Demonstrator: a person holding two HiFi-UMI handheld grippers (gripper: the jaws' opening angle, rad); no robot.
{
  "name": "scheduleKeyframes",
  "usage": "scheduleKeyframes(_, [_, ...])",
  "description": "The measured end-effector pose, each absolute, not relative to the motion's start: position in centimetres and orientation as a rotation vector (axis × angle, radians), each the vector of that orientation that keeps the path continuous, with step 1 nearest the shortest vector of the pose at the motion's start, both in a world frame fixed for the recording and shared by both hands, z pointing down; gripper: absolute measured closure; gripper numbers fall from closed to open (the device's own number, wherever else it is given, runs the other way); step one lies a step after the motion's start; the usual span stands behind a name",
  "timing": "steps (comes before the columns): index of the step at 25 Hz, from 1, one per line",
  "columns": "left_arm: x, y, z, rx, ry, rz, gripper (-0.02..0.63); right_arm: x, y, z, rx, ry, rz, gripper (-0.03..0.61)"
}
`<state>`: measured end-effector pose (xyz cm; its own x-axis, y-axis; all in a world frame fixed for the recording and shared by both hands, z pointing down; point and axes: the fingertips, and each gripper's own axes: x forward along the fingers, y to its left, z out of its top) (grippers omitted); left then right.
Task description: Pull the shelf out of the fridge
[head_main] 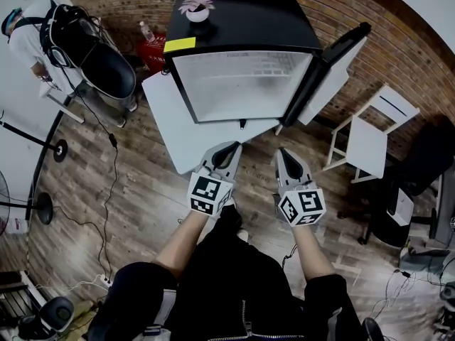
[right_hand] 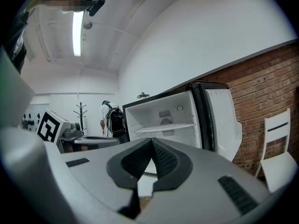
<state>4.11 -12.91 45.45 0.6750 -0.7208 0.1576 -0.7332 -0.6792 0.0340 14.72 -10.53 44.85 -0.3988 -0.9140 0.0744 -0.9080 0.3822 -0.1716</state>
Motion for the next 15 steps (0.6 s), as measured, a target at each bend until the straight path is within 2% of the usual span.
scheduleKeyframes(15, [1.6,-23.7,47.0,2.736,-1.205,0.183,0.589,12.1,-21.7,44.8,-1.712,2.594,-0.307,0.574])
